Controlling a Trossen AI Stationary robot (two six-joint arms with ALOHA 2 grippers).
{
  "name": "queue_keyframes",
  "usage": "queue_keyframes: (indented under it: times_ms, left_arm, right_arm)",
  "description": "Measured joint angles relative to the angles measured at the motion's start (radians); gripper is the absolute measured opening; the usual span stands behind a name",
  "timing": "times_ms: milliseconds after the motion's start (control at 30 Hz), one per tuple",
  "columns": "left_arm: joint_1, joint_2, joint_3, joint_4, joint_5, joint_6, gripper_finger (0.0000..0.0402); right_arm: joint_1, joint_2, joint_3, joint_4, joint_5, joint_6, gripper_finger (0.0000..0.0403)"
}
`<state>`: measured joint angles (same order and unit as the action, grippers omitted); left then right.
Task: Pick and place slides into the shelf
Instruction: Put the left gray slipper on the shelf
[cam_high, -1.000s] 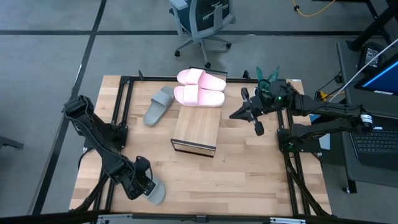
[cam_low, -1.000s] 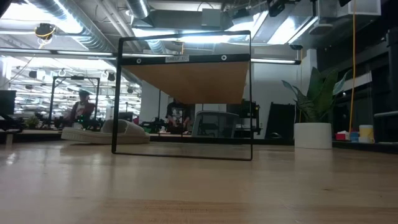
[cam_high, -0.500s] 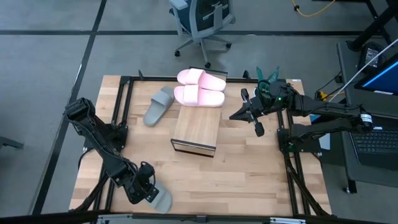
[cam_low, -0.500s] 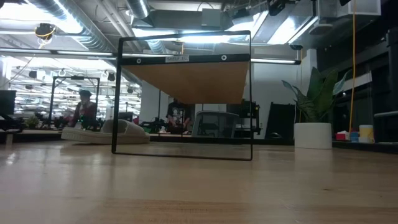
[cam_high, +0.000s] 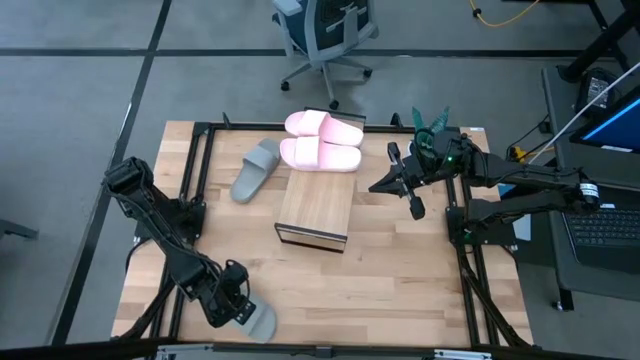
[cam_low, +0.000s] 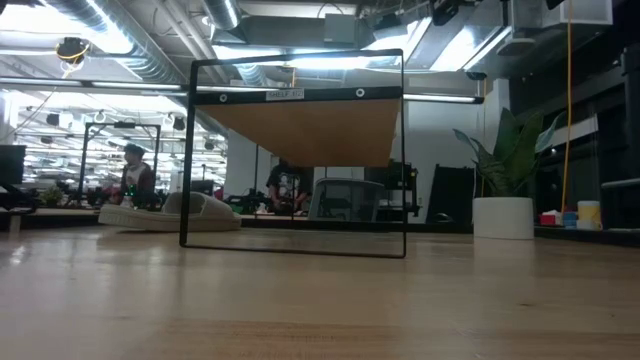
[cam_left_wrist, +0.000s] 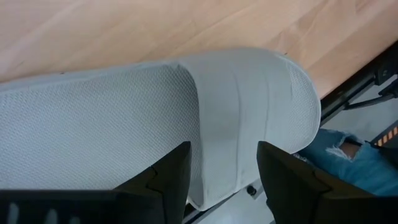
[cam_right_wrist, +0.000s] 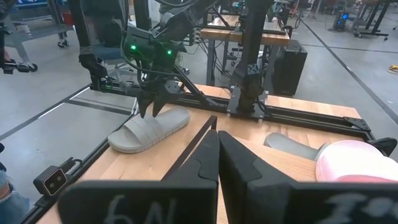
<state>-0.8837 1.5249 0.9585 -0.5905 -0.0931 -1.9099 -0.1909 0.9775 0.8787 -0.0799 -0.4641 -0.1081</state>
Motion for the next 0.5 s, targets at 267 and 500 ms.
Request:
queue_keyframes:
  times_ms: [267, 500]
  left_arm:
    - [0.008, 0.045, 0.000, 0.065, 0.026, 0.014, 0.0174]
    - [0.009, 0.046, 0.000, 0.082, 0.033, 0.011, 0.0174]
  right_arm:
    - [0.000, 0.000, 0.000, 0.000, 0.000, 0.000, 0.0004]
    - [0.000, 0.000, 0.000, 0.006, 0.001, -0.001, 0.0004]
